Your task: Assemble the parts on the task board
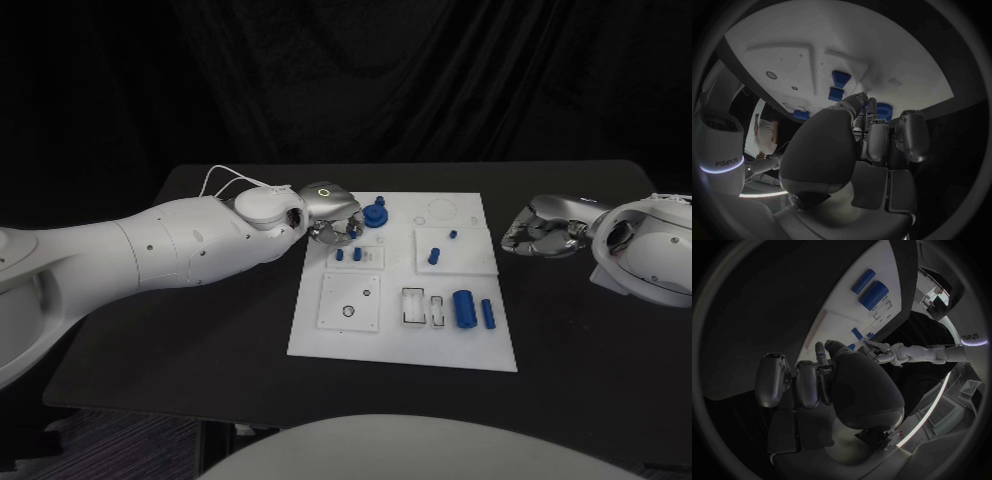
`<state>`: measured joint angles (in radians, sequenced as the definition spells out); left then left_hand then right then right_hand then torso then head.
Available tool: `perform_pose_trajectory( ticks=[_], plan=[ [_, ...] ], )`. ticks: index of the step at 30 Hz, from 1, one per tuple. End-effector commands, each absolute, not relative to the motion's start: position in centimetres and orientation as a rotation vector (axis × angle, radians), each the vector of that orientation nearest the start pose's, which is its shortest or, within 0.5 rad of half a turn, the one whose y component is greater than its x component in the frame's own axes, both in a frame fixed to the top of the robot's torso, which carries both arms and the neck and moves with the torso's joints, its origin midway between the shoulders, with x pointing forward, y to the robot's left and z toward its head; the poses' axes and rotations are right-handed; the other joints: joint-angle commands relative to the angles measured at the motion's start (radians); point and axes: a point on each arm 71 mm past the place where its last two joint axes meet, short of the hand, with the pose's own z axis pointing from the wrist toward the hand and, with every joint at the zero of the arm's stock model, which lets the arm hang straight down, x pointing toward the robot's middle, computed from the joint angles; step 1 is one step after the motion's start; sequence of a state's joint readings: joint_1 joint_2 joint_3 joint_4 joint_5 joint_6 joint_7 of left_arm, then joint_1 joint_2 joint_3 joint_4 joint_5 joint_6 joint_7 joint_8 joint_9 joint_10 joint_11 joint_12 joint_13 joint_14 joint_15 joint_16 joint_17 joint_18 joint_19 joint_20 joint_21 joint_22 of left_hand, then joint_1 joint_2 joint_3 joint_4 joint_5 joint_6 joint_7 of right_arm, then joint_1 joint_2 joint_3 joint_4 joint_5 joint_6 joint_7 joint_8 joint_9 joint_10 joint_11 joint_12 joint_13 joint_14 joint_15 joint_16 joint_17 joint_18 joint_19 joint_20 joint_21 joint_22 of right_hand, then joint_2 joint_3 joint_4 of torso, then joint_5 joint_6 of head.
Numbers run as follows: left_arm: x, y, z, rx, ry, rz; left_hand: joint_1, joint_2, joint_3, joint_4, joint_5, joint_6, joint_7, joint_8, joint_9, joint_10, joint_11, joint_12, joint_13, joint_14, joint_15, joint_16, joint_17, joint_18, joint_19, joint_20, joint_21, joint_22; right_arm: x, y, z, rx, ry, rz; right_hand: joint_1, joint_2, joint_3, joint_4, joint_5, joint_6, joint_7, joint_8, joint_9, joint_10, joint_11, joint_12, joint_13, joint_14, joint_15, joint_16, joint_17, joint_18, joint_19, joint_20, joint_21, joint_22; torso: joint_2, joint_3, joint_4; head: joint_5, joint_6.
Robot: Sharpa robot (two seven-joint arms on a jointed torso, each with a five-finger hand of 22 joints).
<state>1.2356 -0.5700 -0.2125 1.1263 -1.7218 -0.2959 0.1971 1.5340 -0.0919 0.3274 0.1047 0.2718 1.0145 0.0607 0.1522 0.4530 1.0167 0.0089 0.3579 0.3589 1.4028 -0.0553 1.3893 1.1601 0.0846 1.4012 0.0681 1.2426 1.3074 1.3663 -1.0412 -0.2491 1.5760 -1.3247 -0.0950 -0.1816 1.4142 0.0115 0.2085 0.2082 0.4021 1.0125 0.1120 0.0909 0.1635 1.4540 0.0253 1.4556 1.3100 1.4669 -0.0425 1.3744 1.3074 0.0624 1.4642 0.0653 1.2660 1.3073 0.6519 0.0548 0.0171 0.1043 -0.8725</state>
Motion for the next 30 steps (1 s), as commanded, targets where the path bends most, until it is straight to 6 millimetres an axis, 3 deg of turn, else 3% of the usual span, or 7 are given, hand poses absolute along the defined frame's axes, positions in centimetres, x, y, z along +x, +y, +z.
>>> perform_pose_trajectory(
  ticks=[1, 20, 30],
  plan=[
    [52.07, 15.68, -24.63, 0.735, 1.653, -0.595, -0.001, 0.005, 0.002, -0.006, 0.002, -0.001, 0.002, -0.004, 0.000, 0.007, 0.001, -0.004, 0.001, -0.009, 0.001, -0.004, 0.001, -0.010, -0.005, -0.004, -0.005, 0.165, 46.63, -29.23, -19.67, -0.066, 1.999, 0.398, -0.005, 0.000, 0.005, -0.001, 0.004, 0.004, 0.000, -0.002, 0.001, -0.007, 0.003, -0.003, 0.089, 0.045, -0.002, -0.006, 0.003, 0.007, -0.003, -0.002, -0.004, 0.158, 0.000, -0.0001, -0.0002, 0.000, 0.000],
    [52.49, 15.37, -24.92, 0.726, 1.650, -0.581, 0.002, 0.010, 0.006, -0.011, 0.007, -0.005, 0.003, -0.011, -0.003, 0.006, 0.003, -0.010, 0.001, -0.017, 0.002, -0.013, -0.015, -0.008, -0.010, -0.004, -0.015, 0.162, 46.67, -29.17, -19.72, -0.070, 2.005, 0.398, -0.005, 0.001, 0.007, -0.002, 0.004, 0.005, -0.001, -0.001, 0.002, -0.007, 0.003, -0.003, 0.088, 0.044, -0.002, -0.007, 0.002, 0.007, -0.003, -0.003, -0.004, 0.158, -0.002, 0.0002, -0.0014, 0.003, 0.000],
    [52.52, 15.26, -25.32, 0.733, 1.680, -0.576, -0.002, 0.006, 0.013, -0.017, 0.003, -0.039, -0.001, -0.041, -0.014, -0.010, 0.007, -0.040, -0.007, -0.028, 0.005, -0.024, -0.033, -0.006, -0.019, -0.004, -0.030, 0.159, 46.65, -29.16, -19.75, -0.071, 2.010, 0.398, -0.005, 0.001, 0.007, -0.002, 0.004, 0.005, -0.001, -0.001, 0.002, -0.007, 0.003, -0.003, 0.088, 0.044, -0.002, -0.007, 0.002, 0.007, -0.003, -0.003, -0.004, 0.158, -0.002, 0.0004, 0.0005, -0.001, 0.000]
  ],
)
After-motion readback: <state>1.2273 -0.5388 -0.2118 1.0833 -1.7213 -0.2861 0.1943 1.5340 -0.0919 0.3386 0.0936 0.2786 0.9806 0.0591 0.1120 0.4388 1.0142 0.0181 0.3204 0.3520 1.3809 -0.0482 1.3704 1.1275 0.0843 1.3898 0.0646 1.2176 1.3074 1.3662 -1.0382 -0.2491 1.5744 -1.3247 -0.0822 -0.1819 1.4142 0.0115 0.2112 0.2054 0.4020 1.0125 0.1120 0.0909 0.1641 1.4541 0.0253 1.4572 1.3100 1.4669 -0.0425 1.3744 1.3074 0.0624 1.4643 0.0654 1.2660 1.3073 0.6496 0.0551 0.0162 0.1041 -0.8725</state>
